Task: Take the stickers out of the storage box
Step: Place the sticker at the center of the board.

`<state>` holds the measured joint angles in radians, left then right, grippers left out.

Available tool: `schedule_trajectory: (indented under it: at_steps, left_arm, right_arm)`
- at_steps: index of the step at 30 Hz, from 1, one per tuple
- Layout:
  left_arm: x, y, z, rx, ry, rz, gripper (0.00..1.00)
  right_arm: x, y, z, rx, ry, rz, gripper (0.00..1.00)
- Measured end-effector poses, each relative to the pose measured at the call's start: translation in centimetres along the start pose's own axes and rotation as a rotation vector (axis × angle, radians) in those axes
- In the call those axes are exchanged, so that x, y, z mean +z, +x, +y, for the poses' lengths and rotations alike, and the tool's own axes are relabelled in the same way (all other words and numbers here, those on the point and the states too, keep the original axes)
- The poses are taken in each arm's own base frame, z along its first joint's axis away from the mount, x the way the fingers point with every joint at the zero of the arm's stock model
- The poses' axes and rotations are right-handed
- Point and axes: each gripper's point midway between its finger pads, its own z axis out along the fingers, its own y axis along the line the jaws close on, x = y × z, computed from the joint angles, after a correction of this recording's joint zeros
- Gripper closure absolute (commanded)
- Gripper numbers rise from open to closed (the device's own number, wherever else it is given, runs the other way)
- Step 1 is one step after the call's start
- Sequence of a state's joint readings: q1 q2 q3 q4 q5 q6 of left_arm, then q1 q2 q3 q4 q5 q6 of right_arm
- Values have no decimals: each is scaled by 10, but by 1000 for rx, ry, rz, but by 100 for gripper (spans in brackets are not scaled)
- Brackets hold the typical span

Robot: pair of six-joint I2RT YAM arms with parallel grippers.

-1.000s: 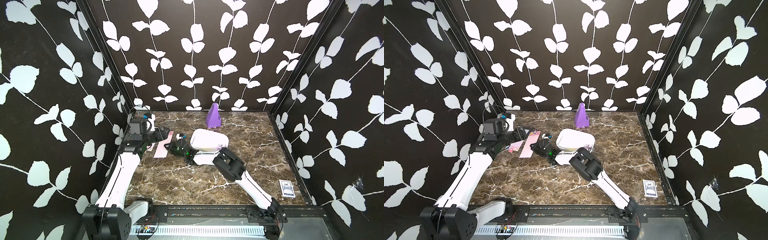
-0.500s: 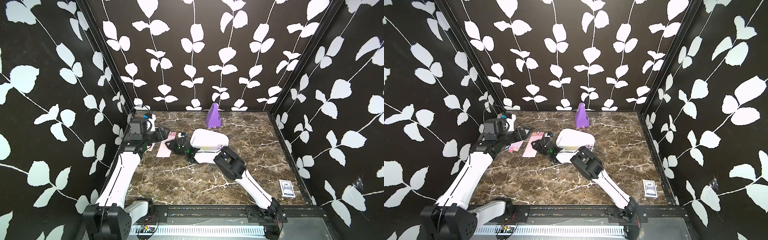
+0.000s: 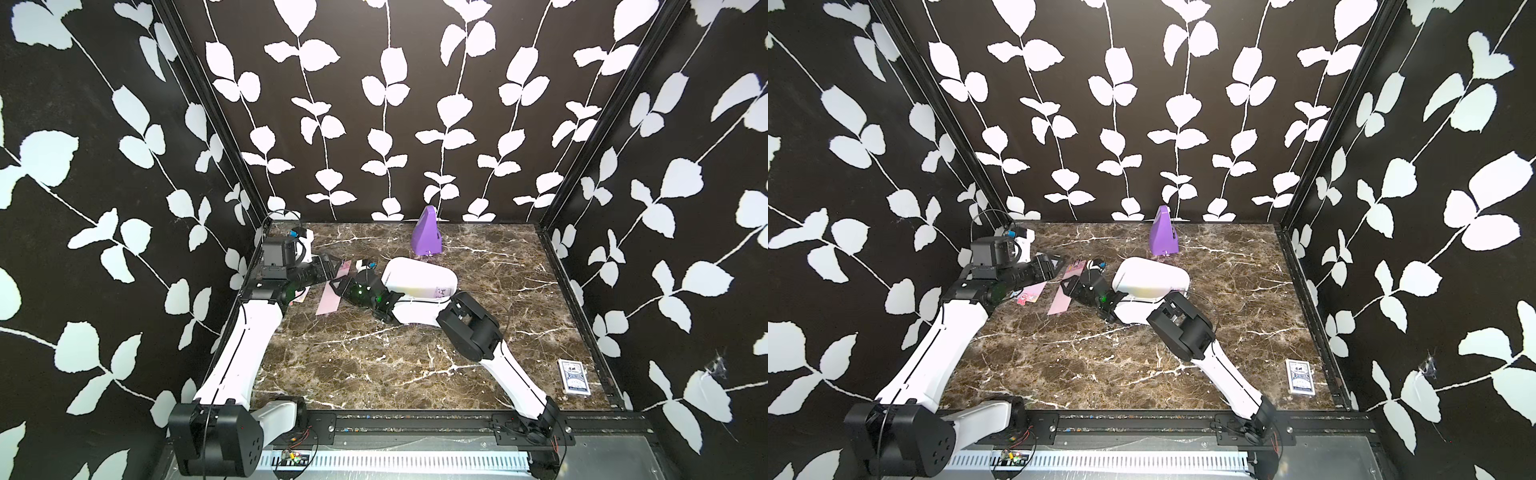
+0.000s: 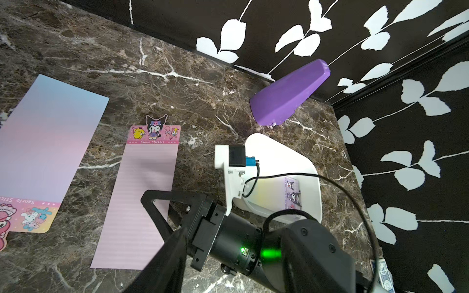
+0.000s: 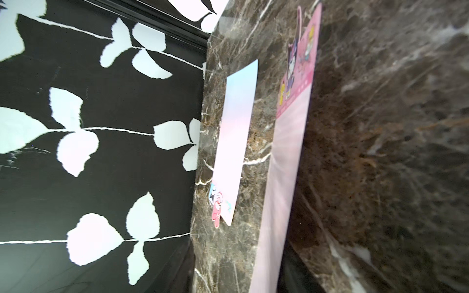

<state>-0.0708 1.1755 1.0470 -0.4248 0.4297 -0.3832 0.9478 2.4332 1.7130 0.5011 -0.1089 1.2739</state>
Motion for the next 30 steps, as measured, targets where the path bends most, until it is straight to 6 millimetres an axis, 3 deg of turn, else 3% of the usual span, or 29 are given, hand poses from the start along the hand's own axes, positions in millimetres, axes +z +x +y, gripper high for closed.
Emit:
schedule_trajectory:
  at_steps: [12, 30]
  left_arm:
    - [1, 6, 5, -28, -18, 18, 39]
    - [8, 14, 13, -82, -38, 33, 41]
  right_arm:
    - [-12, 0, -14, 2, 27, 7, 42]
    - [-18, -3, -18, -87, 71, 30, 42]
